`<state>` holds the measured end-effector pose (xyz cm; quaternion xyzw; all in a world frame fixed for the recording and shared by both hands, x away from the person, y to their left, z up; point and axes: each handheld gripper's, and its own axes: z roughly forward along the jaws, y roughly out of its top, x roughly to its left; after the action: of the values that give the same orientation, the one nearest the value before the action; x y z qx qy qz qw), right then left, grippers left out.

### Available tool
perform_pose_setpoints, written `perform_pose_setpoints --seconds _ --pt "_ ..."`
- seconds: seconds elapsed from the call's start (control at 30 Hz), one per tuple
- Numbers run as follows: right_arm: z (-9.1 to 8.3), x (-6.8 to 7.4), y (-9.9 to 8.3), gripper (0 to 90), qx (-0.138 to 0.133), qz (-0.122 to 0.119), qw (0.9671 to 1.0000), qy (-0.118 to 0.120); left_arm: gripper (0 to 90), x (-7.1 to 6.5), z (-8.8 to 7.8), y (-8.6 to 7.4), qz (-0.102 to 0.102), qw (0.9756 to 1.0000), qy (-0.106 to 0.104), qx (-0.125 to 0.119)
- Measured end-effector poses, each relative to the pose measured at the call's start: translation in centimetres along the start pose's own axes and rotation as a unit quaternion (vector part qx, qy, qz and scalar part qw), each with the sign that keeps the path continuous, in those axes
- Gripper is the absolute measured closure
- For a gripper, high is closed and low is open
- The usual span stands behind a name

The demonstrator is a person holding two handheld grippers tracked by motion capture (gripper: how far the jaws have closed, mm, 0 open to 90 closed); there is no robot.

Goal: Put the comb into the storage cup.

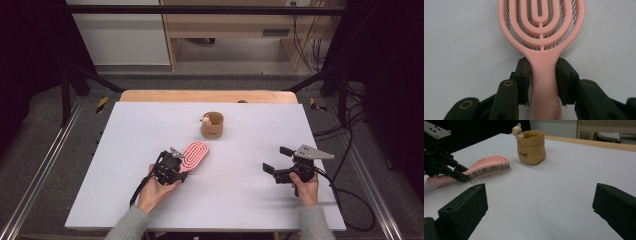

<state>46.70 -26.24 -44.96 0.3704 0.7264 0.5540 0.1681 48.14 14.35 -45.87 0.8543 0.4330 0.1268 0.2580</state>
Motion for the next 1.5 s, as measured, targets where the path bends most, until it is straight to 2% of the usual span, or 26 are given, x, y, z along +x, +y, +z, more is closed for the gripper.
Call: perform_pose_setpoints --seconds 0.27,0.47,0.77,1.17,1.2,1.5 --pt "0.0 0.0 0.0 0.3 0.000 0.000 1.0000 0.000 67.6 0.1 0.0 0.0 -0.008 1.0000 -0.002 0.002" --pt "0.0 0.0 0.0 0.3 0.000 0.001 1.0000 0.000 68.5 0.4 -0.1 -0.1 -0.018 0.9998 -0.011 0.004" --pt "0.0 0.0 0.0 0.3 0.000 0.000 1.0000 0.000 69.0 0.5 -0.2 -0.2 -0.016 0.9998 -0.015 0.001" --pt "0.0 0.0 0.0 0.4 0.000 0.000 1.0000 0.001 69.3 0.5 -1.5 -0.1 -0.010 0.9995 -0.014 -0.027" --pt "0.0 0.0 0.0 0.3 0.000 0.001 1.0000 0.001 69.3 0.5 -1.8 -0.1 -0.011 0.9992 -0.015 -0.037" --pt "0.0 0.0 0.0 0.4 -0.001 0.001 1.0000 0.001 69.3 0.5 -2.7 -0.1 -0.007 0.9981 -0.019 -0.059"
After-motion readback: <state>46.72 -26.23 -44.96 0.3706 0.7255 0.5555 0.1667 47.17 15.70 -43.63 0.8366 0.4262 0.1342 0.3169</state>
